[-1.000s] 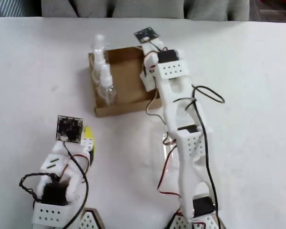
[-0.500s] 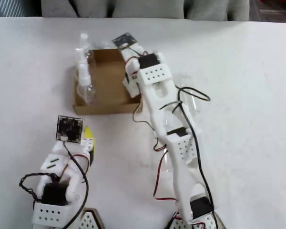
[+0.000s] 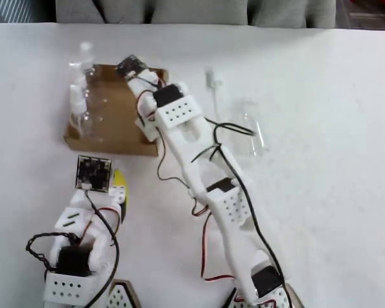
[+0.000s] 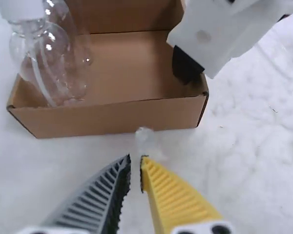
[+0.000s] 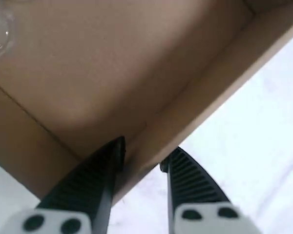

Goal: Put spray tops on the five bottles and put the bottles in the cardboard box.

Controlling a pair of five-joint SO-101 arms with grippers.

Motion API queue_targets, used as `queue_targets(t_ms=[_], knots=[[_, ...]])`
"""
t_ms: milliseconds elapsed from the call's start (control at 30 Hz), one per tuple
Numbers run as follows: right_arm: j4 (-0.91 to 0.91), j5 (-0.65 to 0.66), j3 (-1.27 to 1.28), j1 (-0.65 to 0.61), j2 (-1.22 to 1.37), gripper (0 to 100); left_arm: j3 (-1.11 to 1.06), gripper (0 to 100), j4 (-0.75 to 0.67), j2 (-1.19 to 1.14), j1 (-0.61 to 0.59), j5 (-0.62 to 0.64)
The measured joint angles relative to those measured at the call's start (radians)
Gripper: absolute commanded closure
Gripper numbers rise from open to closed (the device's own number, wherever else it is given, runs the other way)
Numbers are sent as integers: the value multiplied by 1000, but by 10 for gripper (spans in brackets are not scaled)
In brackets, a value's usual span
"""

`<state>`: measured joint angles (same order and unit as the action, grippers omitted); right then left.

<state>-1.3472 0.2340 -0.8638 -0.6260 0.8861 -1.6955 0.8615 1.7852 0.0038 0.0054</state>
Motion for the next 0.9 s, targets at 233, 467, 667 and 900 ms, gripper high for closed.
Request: queue_targets(t_ms=[233, 467, 667, 900], knots=[[75, 0, -9, -72, 32, 924, 0, 943, 0, 0, 0, 0], [84, 0, -26, -121, 41, 912, 0, 943, 0, 0, 0, 0], [51, 2, -34, -144, 43, 760, 0, 943, 0, 0, 0, 0], [-114, 2, -147, -153, 44, 732, 0, 944, 0, 0, 0, 0]])
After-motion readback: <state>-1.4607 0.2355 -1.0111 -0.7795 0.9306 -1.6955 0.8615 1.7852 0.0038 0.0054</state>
